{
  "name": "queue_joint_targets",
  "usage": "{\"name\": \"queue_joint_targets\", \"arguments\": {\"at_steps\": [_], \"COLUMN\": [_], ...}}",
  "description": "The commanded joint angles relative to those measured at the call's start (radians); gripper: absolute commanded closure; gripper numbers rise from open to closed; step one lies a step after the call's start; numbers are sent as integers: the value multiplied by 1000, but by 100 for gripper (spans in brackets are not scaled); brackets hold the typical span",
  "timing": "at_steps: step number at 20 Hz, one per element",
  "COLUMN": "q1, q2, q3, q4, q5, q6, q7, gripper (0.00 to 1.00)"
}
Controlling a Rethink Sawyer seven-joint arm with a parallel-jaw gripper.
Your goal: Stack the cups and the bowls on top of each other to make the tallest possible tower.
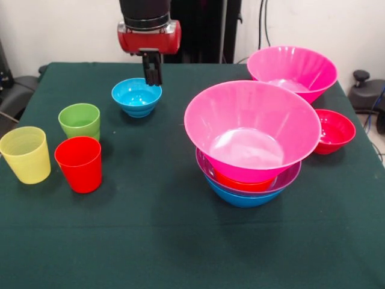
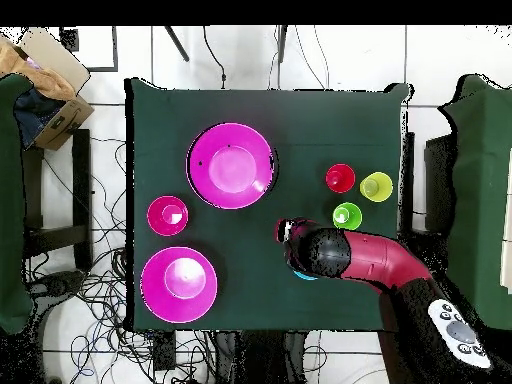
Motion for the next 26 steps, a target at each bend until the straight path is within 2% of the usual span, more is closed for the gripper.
{"name": "queue_joint_targets", "arguments": {"at_steps": [1,3,6,9,14,18,26], "q1": [38,36,-1,-5,8,-11,33], "q2": [-63,-110,-164,-191,-193,-201,-156], "q3": [9,31,92,110,107,131,96], "q4": [-42,-44,-17,-8,-7,28,-31], "q5": [-86,-69,-52,-46,-69,-49,-62], "q6": [215,282,308,296,283,252,359], "q7": [-115,-152,-213,-186,-138,-132,-96], "gripper": [100,100,100,100,100,100,100]}}
